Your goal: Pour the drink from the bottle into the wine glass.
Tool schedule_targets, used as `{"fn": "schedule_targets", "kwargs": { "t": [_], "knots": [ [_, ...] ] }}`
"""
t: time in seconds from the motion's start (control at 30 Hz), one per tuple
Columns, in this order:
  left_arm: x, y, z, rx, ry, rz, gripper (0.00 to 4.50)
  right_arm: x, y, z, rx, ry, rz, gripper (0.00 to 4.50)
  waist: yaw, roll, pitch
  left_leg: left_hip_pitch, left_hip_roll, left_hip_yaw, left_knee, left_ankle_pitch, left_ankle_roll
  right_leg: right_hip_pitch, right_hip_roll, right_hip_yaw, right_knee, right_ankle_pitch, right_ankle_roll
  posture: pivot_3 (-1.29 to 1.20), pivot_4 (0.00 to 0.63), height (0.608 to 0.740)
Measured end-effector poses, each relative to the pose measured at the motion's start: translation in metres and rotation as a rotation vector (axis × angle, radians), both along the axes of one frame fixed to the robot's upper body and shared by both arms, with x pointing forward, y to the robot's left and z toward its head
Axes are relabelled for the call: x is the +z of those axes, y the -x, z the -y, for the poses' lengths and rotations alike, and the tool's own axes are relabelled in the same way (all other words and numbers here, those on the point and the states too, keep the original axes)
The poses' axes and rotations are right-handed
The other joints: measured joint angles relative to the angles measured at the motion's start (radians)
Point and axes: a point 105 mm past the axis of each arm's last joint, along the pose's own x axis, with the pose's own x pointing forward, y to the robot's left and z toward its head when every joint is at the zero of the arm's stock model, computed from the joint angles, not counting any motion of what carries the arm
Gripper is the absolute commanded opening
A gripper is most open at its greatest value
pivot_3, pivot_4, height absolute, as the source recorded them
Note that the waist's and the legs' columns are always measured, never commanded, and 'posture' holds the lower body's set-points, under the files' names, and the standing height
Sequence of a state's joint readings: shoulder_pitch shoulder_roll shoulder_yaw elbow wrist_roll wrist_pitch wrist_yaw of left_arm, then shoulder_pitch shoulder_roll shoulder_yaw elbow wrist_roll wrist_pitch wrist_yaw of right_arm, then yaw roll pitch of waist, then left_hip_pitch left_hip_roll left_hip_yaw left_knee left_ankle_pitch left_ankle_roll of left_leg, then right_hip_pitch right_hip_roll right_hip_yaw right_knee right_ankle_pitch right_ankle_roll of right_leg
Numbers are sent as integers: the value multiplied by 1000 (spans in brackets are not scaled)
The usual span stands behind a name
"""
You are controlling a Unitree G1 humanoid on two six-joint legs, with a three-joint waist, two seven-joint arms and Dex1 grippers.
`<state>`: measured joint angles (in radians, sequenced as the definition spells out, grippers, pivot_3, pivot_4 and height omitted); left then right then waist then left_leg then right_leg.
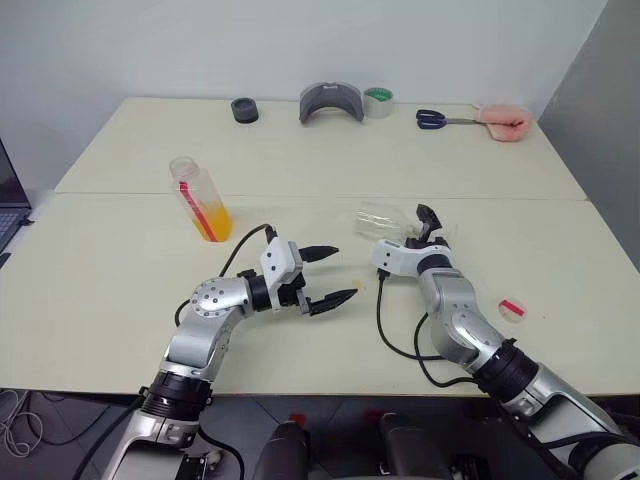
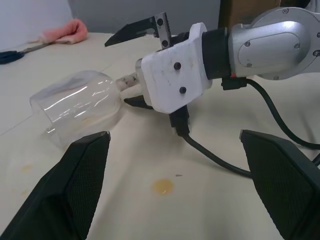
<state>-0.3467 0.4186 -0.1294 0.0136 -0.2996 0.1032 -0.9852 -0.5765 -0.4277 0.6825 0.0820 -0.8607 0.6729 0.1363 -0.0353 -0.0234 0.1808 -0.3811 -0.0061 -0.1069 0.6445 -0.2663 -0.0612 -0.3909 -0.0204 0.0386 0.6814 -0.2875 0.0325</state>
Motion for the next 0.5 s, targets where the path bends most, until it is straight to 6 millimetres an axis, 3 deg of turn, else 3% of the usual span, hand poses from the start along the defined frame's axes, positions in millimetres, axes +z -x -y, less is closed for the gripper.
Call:
{"fn": "schedule_targets", "kwargs": {
  "t": [0.2, 0.3, 0.33, 0.5],
  "knots": [
    [0, -1, 2, 11, 10, -4, 4500, -12, -6, 2, -9, -2, -56, 1357, -1, 0, 0, 0, 0, 0, 0, 0, 0, 0, 0, 0, 0, 0, 0, 0, 150, 740],
    [0, -2, 2, 18, 10, -12, 4500, -6, -8, 1, -7, -13, -41, 307, -4, 0, 0, 1, 0, 0, 0, 0, 0, 0, 0, 0, 0, 0, 0, 0, 150, 740],
    [-1, -2, 2, 20, 11, -13, 4500, -5, -9, 1, -4, -13, -40, 143, -5, 0, 0, 1, 0, 0, 0, 0, 0, 0, 0, 0, 0, 0, 0, 0, 150, 740],
    [-1, -3, 2, 32, 17, -18, 4500, -3, -9, 2, 0, -37, -57, 148, -5, 0, 0, 0, 0, 0, 0, 0, 0, 0, 0, 0, 0, 0, 0, 0, 150, 740]
  ]
}}
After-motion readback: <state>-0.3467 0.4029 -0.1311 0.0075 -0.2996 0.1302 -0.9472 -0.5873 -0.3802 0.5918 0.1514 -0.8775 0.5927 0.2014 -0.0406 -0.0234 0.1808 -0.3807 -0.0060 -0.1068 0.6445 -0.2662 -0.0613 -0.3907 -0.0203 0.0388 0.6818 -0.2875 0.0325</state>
